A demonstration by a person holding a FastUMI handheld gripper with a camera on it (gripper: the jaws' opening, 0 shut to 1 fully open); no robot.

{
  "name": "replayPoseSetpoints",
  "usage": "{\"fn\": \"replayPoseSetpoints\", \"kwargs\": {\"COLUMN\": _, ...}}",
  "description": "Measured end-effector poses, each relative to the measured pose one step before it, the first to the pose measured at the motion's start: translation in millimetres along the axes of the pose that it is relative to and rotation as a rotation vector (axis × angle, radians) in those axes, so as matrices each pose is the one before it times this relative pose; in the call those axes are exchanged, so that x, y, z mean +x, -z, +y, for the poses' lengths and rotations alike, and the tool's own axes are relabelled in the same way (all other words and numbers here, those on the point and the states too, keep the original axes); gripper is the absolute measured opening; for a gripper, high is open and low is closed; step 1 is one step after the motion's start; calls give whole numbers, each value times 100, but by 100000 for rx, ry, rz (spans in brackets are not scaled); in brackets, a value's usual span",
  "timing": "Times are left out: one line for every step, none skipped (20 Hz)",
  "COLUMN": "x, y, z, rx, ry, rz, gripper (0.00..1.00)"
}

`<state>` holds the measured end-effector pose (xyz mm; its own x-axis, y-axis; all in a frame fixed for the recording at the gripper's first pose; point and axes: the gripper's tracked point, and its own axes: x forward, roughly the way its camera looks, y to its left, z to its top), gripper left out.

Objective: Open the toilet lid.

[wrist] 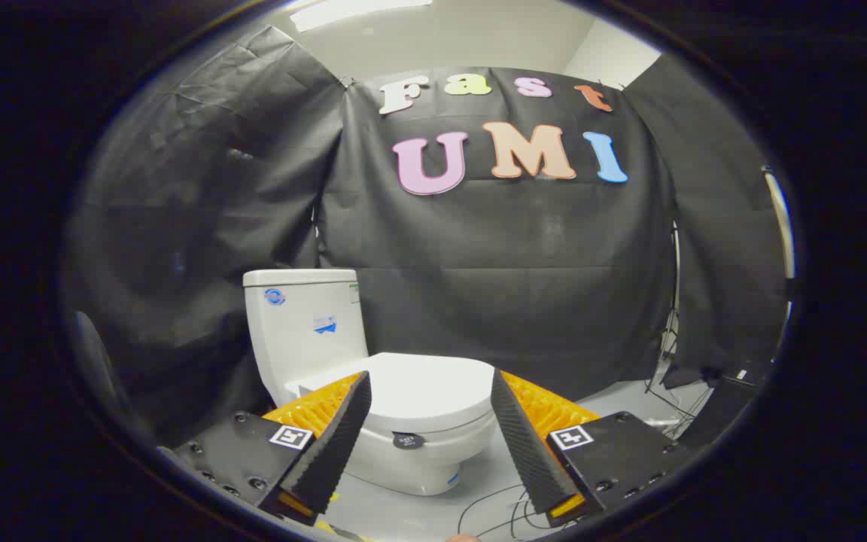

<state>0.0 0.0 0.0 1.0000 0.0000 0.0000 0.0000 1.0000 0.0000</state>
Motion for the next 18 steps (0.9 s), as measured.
{"fn": "replayPoseSetpoints", "kwargs": {"x": 84, "y": 45, "z": -531, "rx": 530, "ry": 1020, "rz": 266, "gripper": 98}}
{"fn": "replayPoseSetpoints", "kwargs": {"x": -48, "y": 183, "z": -171, "rx": 1748, "ry": 12, "rz": -26, "gripper": 97}}
{"fn": "replayPoseSetpoints", "kwargs": {"x": 167, "y": 116, "z": -153, "rx": 1143, "ry": 408, "rz": 336, "gripper": 97}}
{"fn": "replayPoseSetpoints", "kwargs": {"x": 72, "y": 454, "z": -211, "rx": 590, "ry": 371, "rz": 1265, "gripper": 96}}
{"fn": "replayPoseSetpoints", "kwargs": {"x": 86, "y": 206, "z": -51, "rx": 428, "ry": 234, "rz": 1022, "gripper": 96}}
{"fn": "replayPoseSetpoints", "kwargs": {"x": 47, "y": 113, "z": -75, "rx": -417, "ry": 334, "rz": 414, "gripper": 96}}
{"fn": "replayPoseSetpoints", "kwargs": {"x": 101, "y": -133, "z": 45, "rx": -843, "ry": 214, "rz": 186, "gripper": 96}}
{"fn": "replayPoseSetpoints", "kwargs": {"x": 70, "y": 63, "z": 100, "rx": -388, "ry": -195, "rz": -242, "gripper": 96}}
{"fn": "replayPoseSetpoints", "kwargs": {"x": 70, "y": 0, "z": 93, "rx": 56, "ry": 0, "rz": 84, "gripper": 96}}
{"fn": "replayPoseSetpoints", "kwargs": {"x": 159, "y": 331, "z": -57, "rx": 469, "ry": 218, "rz": 462, "gripper": 96}}
{"fn": "replayPoseSetpoints", "kwargs": {"x": 104, "y": 161, "z": -156, "rx": 711, "ry": 425, "rz": 512, "gripper": 96}}
{"fn": "replayPoseSetpoints", "kwargs": {"x": 189, "y": 373, "z": -131, "rx": 972, "ry": 687, "rz": 921, "gripper": 96}}
{"fn": "replayPoseSetpoints", "kwargs": {"x": 190, "y": 240, "z": -220, "rx": 1076, "ry": 792, "rz": 759, "gripper": 96}}
{"fn": "replayPoseSetpoints", "kwargs": {"x": 190, "y": 324, "z": -306, "rx": 1260, "ry": 984, "rz": 992, "gripper": 96}}
{"fn": "replayPoseSetpoints", "kwargs": {"x": 174, "y": 312, "z": -202, "rx": 938, "ry": 683, "rz": 1015, "gripper": 96}}
{"fn": "replayPoseSetpoints", "kwargs": {"x": 273, "y": 321, "z": -199, "rx": 930, "ry": 752, "rz": 824, "gripper": 96}}
{"fn": "replayPoseSetpoints", "kwargs": {"x": 311, "y": 351, "z": -135, "rx": 1288, "ry": 628, "rz": 1149, "gripper": 96}}
{"fn": "replayPoseSetpoints", "kwargs": {"x": 290, "y": 430, "z": -42, "rx": 1273, "ry": 471, "rz": 1162, "gripper": 96}}
